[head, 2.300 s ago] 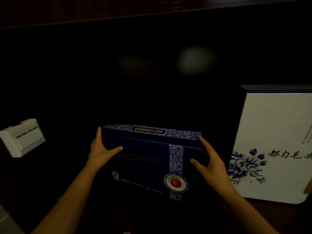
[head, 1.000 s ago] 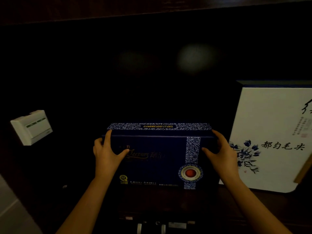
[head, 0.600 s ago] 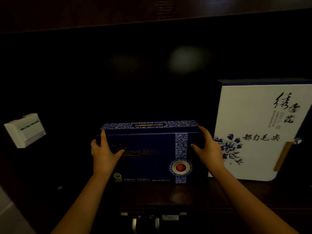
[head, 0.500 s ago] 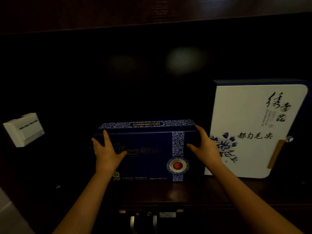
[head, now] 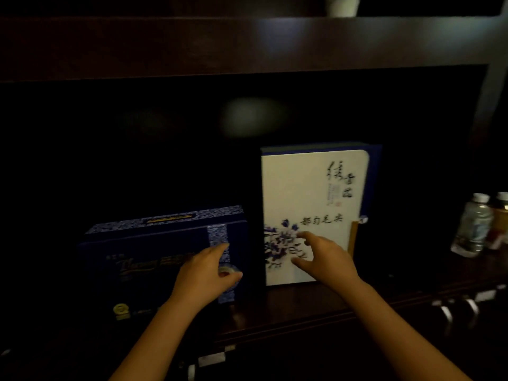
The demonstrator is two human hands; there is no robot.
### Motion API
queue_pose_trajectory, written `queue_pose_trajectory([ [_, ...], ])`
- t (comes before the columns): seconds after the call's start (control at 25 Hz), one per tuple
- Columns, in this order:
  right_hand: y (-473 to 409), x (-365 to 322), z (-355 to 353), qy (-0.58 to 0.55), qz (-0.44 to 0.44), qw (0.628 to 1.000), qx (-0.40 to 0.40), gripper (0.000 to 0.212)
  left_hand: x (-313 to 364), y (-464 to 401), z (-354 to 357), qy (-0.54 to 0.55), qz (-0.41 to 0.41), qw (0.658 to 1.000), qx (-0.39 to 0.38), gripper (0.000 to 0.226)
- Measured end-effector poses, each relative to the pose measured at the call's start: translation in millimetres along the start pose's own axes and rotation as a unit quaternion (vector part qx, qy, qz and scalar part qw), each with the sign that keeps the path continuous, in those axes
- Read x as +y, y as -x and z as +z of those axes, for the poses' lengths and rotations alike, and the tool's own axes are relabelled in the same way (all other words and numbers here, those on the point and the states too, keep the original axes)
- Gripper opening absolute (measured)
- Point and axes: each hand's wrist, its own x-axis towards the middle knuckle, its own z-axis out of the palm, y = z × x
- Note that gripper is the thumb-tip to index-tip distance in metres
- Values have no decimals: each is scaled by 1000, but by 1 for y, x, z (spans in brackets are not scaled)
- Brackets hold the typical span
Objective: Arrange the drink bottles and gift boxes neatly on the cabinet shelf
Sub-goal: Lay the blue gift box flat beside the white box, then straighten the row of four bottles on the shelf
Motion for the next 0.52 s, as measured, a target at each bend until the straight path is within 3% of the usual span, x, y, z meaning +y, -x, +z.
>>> queue_pose_trajectory([
  [0.2, 71, 100, -68, 47, 55, 995, 65, 58, 118, -3, 56, 14, 57, 996, -60, 77],
  [0.52, 178, 277, -194, 90, 109, 988, 59, 63, 336, 15, 169, 114, 116, 982, -98, 72],
])
